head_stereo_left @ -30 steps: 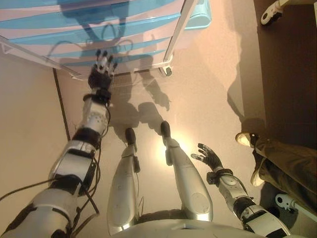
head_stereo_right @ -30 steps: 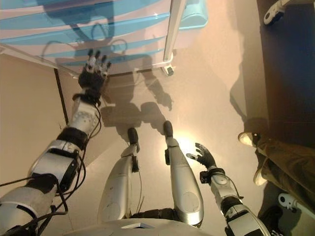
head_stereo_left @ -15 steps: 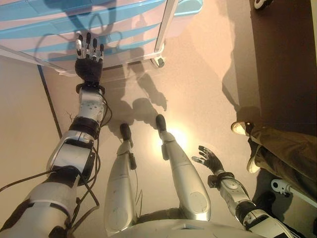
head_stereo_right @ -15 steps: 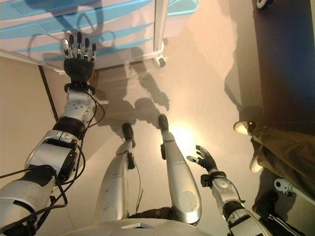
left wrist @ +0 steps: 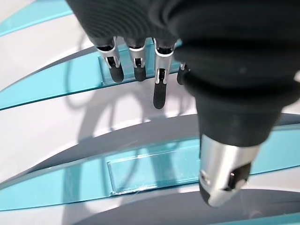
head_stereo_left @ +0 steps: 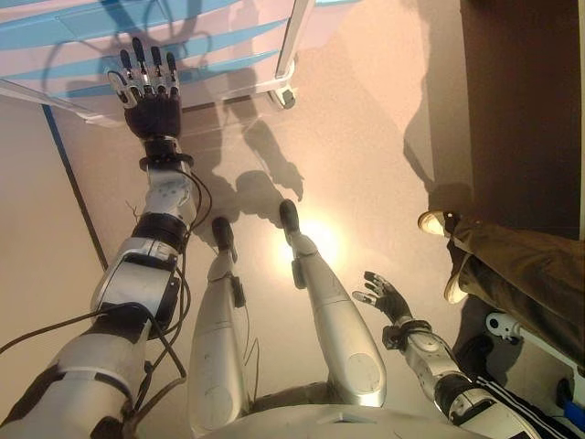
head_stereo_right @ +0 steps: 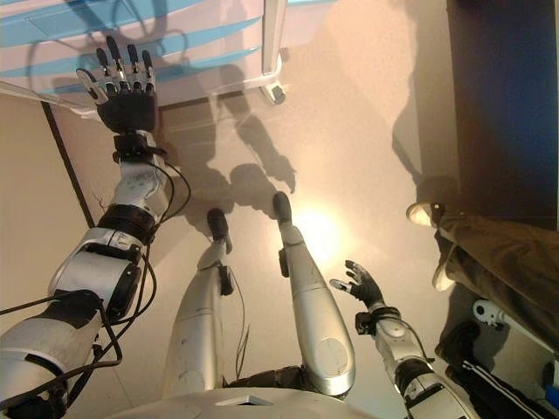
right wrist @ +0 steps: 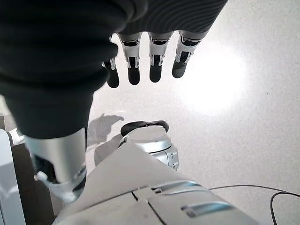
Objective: Open the drawer and pick up the medicine
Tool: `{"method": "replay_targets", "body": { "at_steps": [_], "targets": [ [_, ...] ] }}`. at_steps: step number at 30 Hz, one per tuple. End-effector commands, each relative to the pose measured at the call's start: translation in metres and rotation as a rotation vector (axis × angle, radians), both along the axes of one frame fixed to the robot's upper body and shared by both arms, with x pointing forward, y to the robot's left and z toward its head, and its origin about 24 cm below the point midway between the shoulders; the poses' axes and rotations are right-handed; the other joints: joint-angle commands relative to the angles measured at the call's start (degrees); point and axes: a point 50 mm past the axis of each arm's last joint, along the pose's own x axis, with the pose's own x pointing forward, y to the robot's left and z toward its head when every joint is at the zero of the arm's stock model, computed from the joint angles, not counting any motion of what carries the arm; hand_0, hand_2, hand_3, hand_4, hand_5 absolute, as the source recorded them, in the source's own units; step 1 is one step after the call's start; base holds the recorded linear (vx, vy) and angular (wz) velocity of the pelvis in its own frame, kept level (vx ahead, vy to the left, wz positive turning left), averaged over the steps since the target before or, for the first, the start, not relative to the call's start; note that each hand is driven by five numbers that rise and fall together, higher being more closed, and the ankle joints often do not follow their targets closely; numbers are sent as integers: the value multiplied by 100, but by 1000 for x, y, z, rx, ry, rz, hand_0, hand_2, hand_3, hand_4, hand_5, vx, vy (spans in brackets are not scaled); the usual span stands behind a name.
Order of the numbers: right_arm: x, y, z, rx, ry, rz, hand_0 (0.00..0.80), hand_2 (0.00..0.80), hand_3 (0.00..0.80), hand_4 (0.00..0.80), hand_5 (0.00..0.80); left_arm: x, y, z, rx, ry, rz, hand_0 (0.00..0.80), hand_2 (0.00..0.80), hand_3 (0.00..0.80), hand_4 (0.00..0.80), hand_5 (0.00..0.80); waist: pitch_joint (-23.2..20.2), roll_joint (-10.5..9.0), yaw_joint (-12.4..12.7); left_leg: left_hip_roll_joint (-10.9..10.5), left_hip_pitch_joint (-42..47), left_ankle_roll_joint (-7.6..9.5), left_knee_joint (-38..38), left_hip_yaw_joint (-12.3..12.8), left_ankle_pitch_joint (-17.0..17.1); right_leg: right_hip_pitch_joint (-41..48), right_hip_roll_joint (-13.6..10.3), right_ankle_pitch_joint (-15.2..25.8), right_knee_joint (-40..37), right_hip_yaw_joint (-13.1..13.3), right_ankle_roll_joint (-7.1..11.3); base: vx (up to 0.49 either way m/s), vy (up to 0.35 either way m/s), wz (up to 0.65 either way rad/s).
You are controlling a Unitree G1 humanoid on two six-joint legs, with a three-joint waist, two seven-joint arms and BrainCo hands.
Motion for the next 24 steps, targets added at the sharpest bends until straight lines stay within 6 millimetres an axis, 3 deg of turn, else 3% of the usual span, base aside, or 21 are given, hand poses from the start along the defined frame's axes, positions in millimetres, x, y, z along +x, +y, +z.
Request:
{"method": "replay_targets", "body": {
  "at_steps": [1,7,16,24],
  "targets": [
    [-11,-22,3,-38,-3,-7,0,0,0,0,0,-56,-54,191,277,-955,-191,0,0,0,0,0,-232,184,-63,-190,-6,203,-40,-131,-174,137,208,16,-58,-38,-134,-15,41,0],
    [-7,-27,6,-56,-11,-4,0,0,0,0,0,-61,-54,202,272,-937,-152,0,0,0,0,0,-251,292,-72,-213,186,203,-197,-92,-148,319,178,47,-214,-27,-131,-18,39,-1],
    [-9,-38,5,-74,5,-12,0,0,0,0,0,-49,-25,208,241,-754,-32,0,0,0,0,0,-406,391,-85,-226,462,181,-369,-16,-109,597,127,37,-394,-47,-108,-5,32,-9],
    [-10,-38,3,-79,13,-9,0,0,0,0,0,-48,-31,207,278,-736,-51,0,0,0,0,0,-416,441,-60,-251,569,203,-427,-19,-98,700,119,6,-414,-60,-109,0,0,0]
  ]
}}
